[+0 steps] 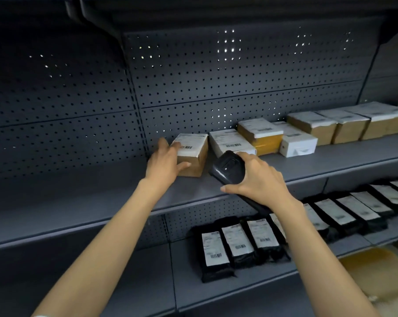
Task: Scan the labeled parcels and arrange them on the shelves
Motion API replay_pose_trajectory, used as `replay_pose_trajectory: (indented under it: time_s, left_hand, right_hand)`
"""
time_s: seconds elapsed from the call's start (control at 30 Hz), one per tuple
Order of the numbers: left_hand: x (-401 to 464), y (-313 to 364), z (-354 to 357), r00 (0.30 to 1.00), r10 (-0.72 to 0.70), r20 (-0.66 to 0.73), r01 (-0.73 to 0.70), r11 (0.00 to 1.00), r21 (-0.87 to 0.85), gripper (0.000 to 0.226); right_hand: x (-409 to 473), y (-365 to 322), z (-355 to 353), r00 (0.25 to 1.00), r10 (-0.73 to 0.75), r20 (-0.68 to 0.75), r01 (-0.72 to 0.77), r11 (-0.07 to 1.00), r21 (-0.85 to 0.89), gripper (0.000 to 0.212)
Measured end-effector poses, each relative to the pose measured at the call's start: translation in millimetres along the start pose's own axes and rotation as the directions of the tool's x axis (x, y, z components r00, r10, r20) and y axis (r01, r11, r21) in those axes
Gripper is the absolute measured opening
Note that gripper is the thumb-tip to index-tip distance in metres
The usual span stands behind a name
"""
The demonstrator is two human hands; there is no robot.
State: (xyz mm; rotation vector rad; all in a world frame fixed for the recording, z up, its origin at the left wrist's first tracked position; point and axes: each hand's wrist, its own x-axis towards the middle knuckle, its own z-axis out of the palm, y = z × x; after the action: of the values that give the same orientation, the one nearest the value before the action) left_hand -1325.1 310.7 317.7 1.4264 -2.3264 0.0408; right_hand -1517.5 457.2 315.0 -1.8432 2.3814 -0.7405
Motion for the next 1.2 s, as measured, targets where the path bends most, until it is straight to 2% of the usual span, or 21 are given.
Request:
replay_pose_trajectory:
  time_s: [0.1,0.3,0.43,0.6,0.73,0.9,1.1,1.2]
  left_hand:
    - [4.0,28.6,10.8,0.999,-0.026,-0.044,0.028,0.999,0.045,0.058]
    - [9.6,53.9,30.2,0.996,0.014,-0.084,-0.007,0.997,0.075,0.059]
    - [-8.9,37.0,22.5,0.995,0.051,-0.09,-0.046,0.997,0.064,0.064]
    - [-60.2,-9.1,-9.4,0.985,-0.057,-0.165,0.086,0.98,0.18,0.056]
    - [-120.6,-61.1,-40.4,0.957,-0.19,-0.22,0.246,0.931,0.268,0.055]
    - [-214.2,-127.3,-78.3,0.895,-0.346,-0.282,0.427,0.848,0.314,0.053]
    - [-341.2,-205.9,-122.1,0.745,-0.566,-0.353,0.663,0.688,0.296,0.049]
    - [-410.8,-245.5,-137.5,0.666,-0.665,-0.338,0.746,0.587,0.315,0.051]
  right_hand:
    - [0.3,23.7,-7.4,0.999,-0.043,0.029,0.044,0.999,-0.004,0.104]
    - [2.1,53.1,-18.2,0.988,-0.131,0.086,0.134,0.991,-0.019,0.104]
    - [10.1,48.6,-17.9,0.971,-0.217,0.099,0.217,0.976,0.003,0.105]
    - [18.5,-1.8,2.4,0.912,-0.396,0.107,0.387,0.917,0.099,0.101]
    - [15.4,-69.4,29.7,0.828,-0.541,0.147,0.517,0.839,0.17,0.103]
    - [-15.2,-162.4,64.2,0.687,-0.699,0.198,0.643,0.712,0.284,0.102]
    - [-80.2,-283.4,110.0,0.479,-0.848,0.226,0.74,0.529,0.415,0.099]
    - [-123.1,-346.8,136.8,0.389,-0.89,0.238,0.756,0.456,0.469,0.099]
